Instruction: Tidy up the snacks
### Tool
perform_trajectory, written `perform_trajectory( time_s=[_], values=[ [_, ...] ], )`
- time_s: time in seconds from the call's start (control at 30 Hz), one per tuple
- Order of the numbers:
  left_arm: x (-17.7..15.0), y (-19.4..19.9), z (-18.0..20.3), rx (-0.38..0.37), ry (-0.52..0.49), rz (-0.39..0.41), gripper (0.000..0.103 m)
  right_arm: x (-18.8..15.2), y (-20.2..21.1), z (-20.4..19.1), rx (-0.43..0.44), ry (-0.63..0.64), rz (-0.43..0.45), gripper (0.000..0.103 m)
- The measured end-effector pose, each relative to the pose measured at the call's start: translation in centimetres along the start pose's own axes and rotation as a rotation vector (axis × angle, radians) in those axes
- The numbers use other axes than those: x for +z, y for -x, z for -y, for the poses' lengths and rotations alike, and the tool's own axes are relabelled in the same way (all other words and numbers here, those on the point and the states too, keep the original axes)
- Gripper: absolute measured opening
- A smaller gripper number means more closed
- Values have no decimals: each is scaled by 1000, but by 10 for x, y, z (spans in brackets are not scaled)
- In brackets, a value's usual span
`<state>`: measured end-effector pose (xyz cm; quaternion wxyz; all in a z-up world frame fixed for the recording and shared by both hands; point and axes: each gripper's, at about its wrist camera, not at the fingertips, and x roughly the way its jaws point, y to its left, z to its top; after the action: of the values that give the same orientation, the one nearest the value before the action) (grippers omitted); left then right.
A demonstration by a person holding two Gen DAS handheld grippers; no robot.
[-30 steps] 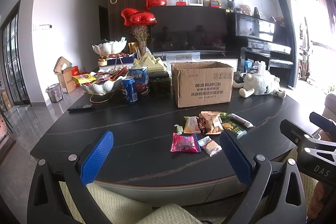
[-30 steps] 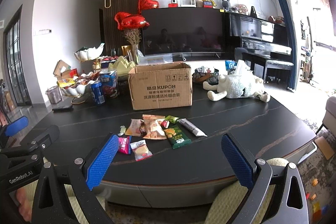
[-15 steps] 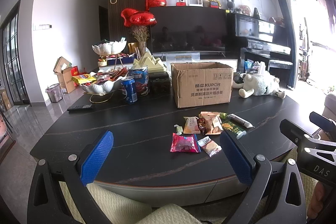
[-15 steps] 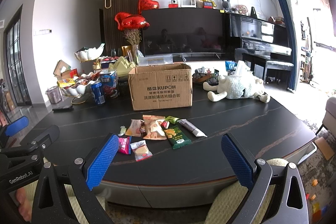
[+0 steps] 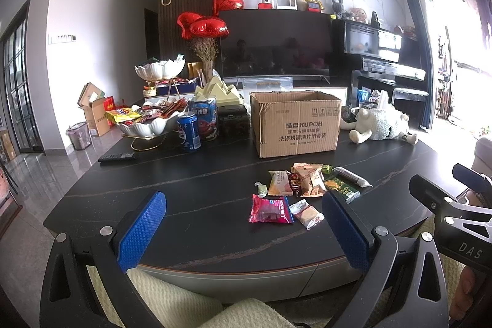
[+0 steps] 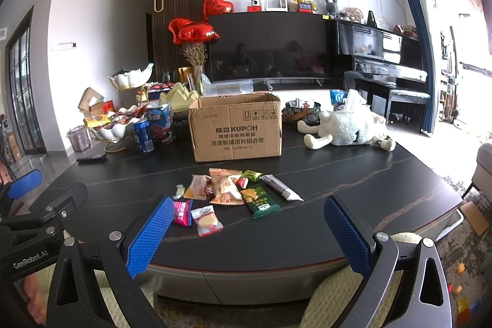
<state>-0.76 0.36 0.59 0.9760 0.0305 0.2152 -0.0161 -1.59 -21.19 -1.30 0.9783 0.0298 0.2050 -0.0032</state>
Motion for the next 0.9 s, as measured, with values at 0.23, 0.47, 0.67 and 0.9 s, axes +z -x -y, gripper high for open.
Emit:
perform_trajectory(
  time_s=[0.23,0.47,0.67,0.9],
  values=[
    [2,4,8,-15,-2,0,103,0,0,0,1,5,-9,99],
    [-2,-11,6,-21,2,-62,103,-2,-10,-5,19,13,-58,99],
    [-11,-40,-1,-53,2,-148,103,-13,-51,-11,59,48,-171,99],
    [-11,-84,-3,-121,-38,-224,95,-21,-102,-21,120,94,-293,96]
  ],
)
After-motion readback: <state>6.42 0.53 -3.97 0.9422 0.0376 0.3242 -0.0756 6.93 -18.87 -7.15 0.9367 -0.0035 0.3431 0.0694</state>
